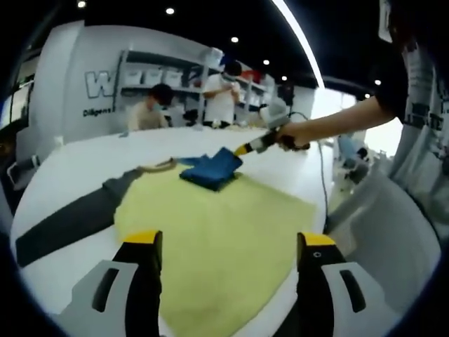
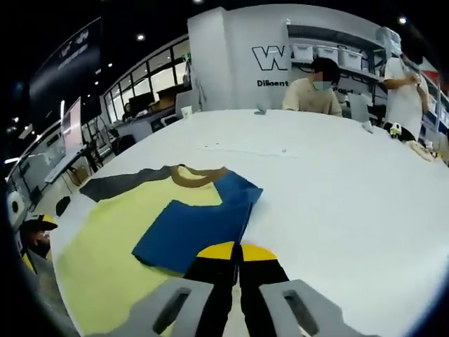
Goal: Fold the garment on the visible template until the final outline fits inside the template.
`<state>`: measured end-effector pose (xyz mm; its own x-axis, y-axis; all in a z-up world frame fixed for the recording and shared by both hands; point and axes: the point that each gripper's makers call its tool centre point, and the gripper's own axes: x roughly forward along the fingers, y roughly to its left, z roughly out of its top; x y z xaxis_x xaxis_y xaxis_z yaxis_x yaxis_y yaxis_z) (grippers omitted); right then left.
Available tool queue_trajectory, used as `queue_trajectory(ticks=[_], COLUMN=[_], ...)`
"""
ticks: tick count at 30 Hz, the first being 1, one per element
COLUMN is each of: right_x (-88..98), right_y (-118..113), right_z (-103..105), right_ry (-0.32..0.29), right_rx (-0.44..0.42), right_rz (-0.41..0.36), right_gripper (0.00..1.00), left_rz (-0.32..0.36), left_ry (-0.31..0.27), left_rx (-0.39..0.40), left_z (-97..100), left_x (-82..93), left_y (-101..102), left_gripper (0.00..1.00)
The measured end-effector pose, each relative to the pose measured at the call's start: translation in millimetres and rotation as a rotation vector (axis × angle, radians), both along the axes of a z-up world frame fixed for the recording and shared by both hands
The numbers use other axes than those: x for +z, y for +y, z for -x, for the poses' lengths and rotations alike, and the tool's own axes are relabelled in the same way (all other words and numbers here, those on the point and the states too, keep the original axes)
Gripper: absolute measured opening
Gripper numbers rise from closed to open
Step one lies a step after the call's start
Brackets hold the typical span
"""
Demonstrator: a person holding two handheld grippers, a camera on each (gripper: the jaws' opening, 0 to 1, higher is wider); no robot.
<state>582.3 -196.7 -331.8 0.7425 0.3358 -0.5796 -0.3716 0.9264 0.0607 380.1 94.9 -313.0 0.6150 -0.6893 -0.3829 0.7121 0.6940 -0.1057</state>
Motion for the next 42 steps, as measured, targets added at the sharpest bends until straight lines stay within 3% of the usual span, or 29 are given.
queue_trajectory(ticks=[5,6,7,14,16,22,25,31,34,42], right_x=[1.1,0.6,2.0,11.3,13.3,21.2,20.7,32.8,40.7,52.7], right_y=[-31,-55,-62,-125,-138,-157,-171,-222,-236,-256], right_z=[2,3,6,-1,-1,-4,-1,-5,-7,-16], right_ry=[-0.009,0.006,0.013,-0.002,-0.004,-0.016,0.01,0.013,0.007,-0.006], right_rx=[-0.027,-0.044,-0.06,-0.127,-0.128,-0.145,-0.166,-0.253,-0.277,-0.296], right_rz=[0.062,0.122,0.142,0.193,0.239,0.272,0.323,0.367,0.389,0.398], right_gripper=[0.0,0.0,0.0,0.0,0.0,0.0,0.0,0.0,0.0,0.0], left_rz=[0.022,0.025,0.024,0.021,0.02,-0.006,-0.001,0.008,0.017,-0.014], left_ry=[0.007,0.008,0.009,0.033,0.035,0.042,0.043,0.047,0.049,0.07], left_rx=[0.012,0.021,0.024,0.02,0.019,0.016,0.017,0.019,0.018,0.008], left_z=[-2.1,-3.5,-3.9,-4.0,-4.0,-2.6,-2.4,-1.5,-1.2,2.3], left_x=[-0.5,-0.7,-1.2,-10.0,-11.1,-14.9,-13.9,-12.8,-12.5,-18.0], left_y=[7,6,6,9,9,9,9,7,6,5], left_gripper=[0.75,0.75,0.75,0.75,0.75,0.75,0.75,0.75,0.75,0.75])
